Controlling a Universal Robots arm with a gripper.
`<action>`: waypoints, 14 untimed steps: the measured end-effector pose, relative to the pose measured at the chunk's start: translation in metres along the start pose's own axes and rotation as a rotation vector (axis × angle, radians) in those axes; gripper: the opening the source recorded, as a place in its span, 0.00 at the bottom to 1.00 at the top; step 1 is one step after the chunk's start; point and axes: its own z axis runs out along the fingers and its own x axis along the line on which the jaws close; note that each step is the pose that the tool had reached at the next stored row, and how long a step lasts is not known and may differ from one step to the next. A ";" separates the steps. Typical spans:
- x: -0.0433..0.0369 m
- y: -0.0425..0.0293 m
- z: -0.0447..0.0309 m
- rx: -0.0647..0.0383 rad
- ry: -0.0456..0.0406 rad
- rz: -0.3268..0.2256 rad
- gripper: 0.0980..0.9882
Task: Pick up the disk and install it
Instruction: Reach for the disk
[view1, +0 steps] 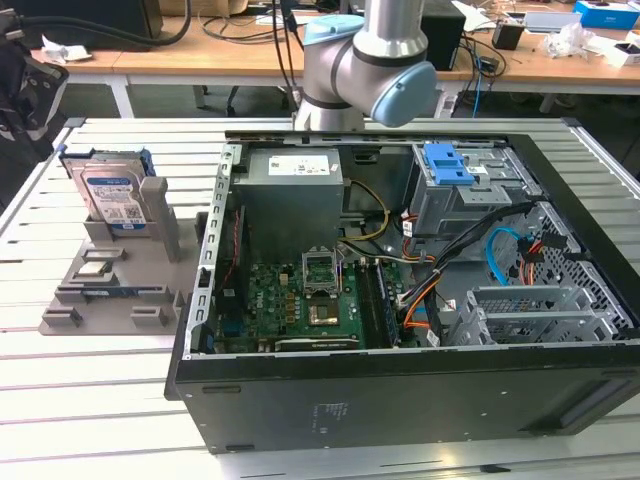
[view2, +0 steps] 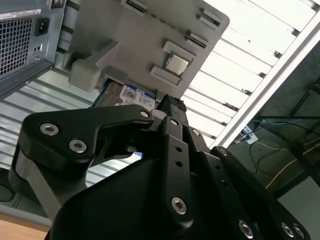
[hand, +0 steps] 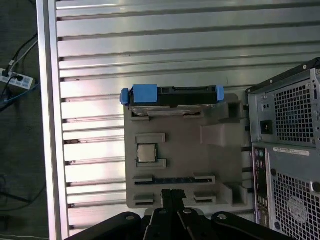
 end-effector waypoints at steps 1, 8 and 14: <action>0.0016 0.0021 0.0001 0.000 0.0000 0.000 0.01; 0.0107 0.0151 0.0009 0.001 -0.0001 0.000 0.01; 0.0175 0.0419 0.0021 0.003 -0.0001 0.000 0.01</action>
